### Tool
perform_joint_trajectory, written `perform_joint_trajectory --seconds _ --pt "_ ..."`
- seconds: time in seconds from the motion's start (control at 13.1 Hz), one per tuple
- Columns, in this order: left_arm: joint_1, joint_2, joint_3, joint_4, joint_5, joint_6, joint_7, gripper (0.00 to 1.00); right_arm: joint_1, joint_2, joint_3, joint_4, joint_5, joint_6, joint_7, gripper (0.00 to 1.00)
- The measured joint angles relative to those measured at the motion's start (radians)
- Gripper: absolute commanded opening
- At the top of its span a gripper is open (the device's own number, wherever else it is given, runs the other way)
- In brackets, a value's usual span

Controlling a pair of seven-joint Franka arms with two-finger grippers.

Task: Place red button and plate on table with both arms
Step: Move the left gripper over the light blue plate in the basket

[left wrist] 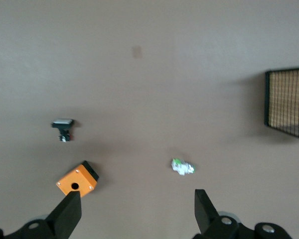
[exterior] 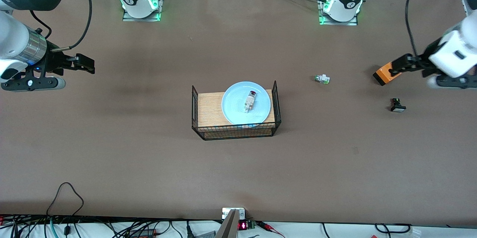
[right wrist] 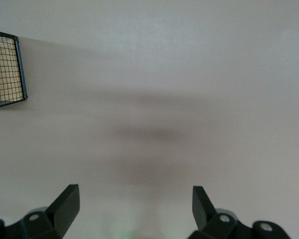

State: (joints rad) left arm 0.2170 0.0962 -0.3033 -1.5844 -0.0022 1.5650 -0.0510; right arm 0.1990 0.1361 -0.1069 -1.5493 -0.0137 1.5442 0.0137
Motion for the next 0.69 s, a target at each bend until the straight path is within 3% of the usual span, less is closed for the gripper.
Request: perform_joint_trajectory --seconds 0.38,0.69 --pt "-0.037 0.072 -0.233 0.021 -0.060 0.062 -0.064 1.00 -0.002 0.002 -0.003 0.001 -0.009 0.000 0.000 1.00" --pt "-0.162 0.227 -0.257 0.088 -0.122 0.143 -0.170 1.00 0.001 0.003 -0.001 0.002 -0.009 0.000 0.000 1.00"
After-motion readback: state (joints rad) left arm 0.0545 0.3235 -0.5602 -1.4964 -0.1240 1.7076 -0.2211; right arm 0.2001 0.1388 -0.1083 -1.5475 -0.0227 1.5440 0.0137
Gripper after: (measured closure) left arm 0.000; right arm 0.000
